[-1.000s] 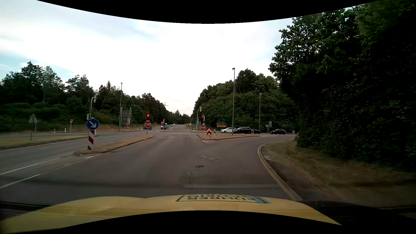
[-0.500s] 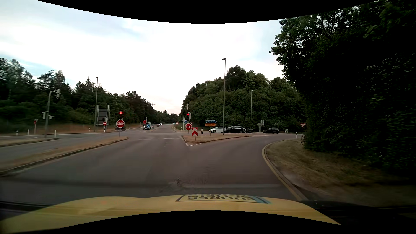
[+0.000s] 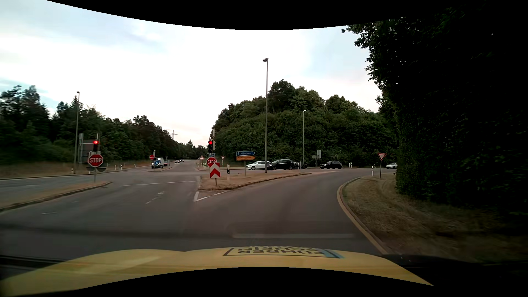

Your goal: Follow the waypoints while adhering to traffic rules and regulations

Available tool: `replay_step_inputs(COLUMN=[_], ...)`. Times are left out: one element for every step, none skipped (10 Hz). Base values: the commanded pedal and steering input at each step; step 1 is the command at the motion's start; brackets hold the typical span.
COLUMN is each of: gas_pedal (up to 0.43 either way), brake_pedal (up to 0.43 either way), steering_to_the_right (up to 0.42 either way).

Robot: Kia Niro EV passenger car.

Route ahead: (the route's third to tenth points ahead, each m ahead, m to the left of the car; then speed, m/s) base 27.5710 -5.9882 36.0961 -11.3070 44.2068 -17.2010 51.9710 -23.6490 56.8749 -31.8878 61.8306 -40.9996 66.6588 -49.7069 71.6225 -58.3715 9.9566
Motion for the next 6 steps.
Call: replay_step_inputs(gas_pedal=[0.079, 0.079, 0.079, 0.079, 0.079, 0.079], brake_pedal=[0.0, 0.0, 0.0, 0.0, 0.0, 0.0], steering_to_the_right=[0.069, 0.071, 0.071, 0.079, 0.084, 0.085])
